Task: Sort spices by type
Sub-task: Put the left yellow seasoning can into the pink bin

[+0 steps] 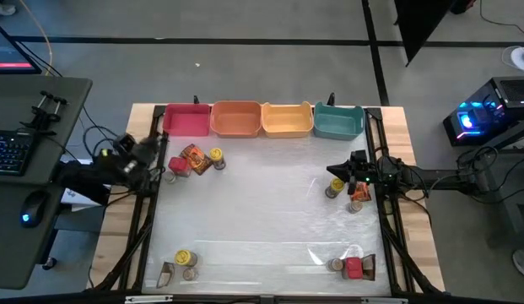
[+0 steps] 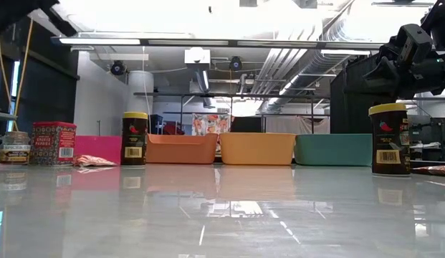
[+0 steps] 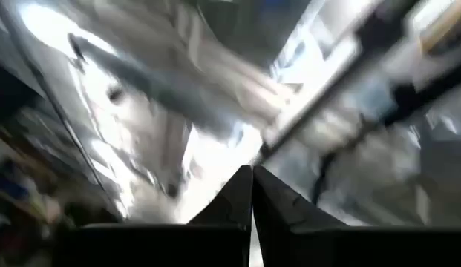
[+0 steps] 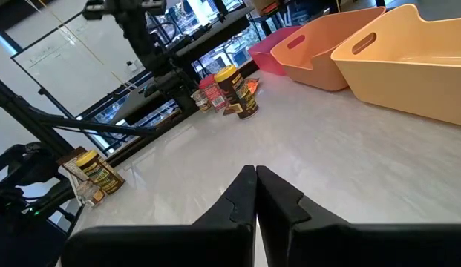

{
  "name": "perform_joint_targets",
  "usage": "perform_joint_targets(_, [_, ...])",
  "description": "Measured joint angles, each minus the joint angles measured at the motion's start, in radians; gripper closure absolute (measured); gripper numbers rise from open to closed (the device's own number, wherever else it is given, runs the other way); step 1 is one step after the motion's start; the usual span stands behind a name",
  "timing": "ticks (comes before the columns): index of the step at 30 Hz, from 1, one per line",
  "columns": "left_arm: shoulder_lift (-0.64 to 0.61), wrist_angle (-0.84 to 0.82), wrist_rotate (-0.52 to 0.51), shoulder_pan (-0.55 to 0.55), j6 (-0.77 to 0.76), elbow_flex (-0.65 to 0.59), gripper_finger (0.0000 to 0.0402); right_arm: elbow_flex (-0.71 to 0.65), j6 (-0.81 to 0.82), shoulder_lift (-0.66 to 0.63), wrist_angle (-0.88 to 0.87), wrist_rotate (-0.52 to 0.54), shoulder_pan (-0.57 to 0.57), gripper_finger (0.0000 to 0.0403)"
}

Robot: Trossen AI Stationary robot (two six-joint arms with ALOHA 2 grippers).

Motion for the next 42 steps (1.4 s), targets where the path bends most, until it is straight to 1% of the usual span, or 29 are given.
perform_joint_targets(2, [0.001,0.031,-0.059,0.0,-0.056,0.001,0.0402,0.0,0.0,0.0,0.0,0.0,0.0,0.0402])
perform_joint_targets(3, [0.012,-0.007,-0.105,0.0,-0.103,0.012,0.0402,0.0,0.0,0.0,0.0,0.0,0.0,0.0402])
perform_joint_targets(4, [0.034,-0.097,-0.132,0.001,-0.159,0.035,0.0402,0.0,0.0,0.0,0.0,0.0,0.0,0.0402])
perform_joint_targets(5, [0.064,-0.22,-0.132,0.001,-0.224,0.062,0.0402,0.0,0.0,-0.001,0.0,0.0,0.0,0.0402])
perform_joint_targets(7, [0.163,-0.476,-0.076,0.0,-0.345,0.135,0.0402,0.0,0.0,0.001,0.0,0.0,0.0,0.0402])
perform_joint_targets(9, [0.281,-0.619,-0.028,0.004,-0.393,0.22,0.0401,0.0,0.0,0.001,0.0,0.0,0.0,0.0402])
perform_joint_targets(11, [0.379,-0.72,-0.008,0.014,-0.345,0.316,0.0395,0.0,0.0,0.001,0.0,0.0,0.0,0.0402])
perform_joint_targets(13, [0.464,-0.837,0.033,0.039,-0.235,0.419,0.0382,0.0,0.0,0.0,0.0,0.0,0.0,0.0402])
perform_joint_targets(15, [0.536,-1.002,0.081,0.07,-0.166,0.533,0.0364,0.0,0.0,0.0,0.0,0.0,0.0,0.0402])
perform_joint_targets(16, [0.57,-1.1,0.099,0.086,-0.146,0.589,0.0352,0.0,0.0,0.0,0.0,0.0,0.0,0.0402])
perform_joint_targets(19, [0.67,-1.404,0.11,0.128,-0.074,0.741,0.0306,0.0,0.0,0.0,0.0,0.0,0.0,0.0402])
perform_joint_targets(21, [0.732,-1.556,0.112,0.154,-0.02,0.814,0.0267,0.0,0.0,0.0,0.0,0.0,0.0,0.0402])
perform_joint_targets(22, [0.761,-1.605,0.113,0.166,0.006,0.841,0.0247,0.0,0.0,0.0,0.0,0.0,0.0,0.0402])
perform_joint_targets(24, [0.821,-1.657,0.123,0.19,0.049,0.885,0.0205,0.0,0.0,0.0,0.0,0.0,0.0,0.0402])
perform_joint_targets(26, [0.882,-1.674,0.137,0.211,0.09,0.917,0.0168,0.0,0.0,0.0,0.0,0.0,0.0,0.0402])
perform_joint_targets(28, [0.952,-1.679,0.162,0.228,0.144,0.945,0.0137,0.0,0.0,0.0,0.0,0.0,0.0,0.0402])
perform_joint_targets(30, [1.023,-1.687,0.191,0.24,0.212,0.968,0.0115,0.0,0.0,0.0,0.0,0.0,0.0,0.0402])
perform_joint_targets(33, [1.126,-1.73,0.196,0.241,0.333,0.997,0.0099,0.0,0.0,0.0,0.0,0.0,0.0,0.0402])
perform_joint_targets(36, [1.215,-1.763,0.143,0.241,0.45,1.018,0.0096,0.0,0.0,0.0,0.0,0.0,0.0,0.0402])
perform_joint_targets(39, [1.277,-1.743,0.122,0.252,0.545,1.029,0.0097,0.0,0.0,0.0,0.0,0.0,0.0,0.0402])
perform_joint_targets(42, [1.322,-1.764,0.121,0.276,0.625,1.033,0.0097,0.0,0.0,0.0,0.0,0.0,0.0,0.0402])
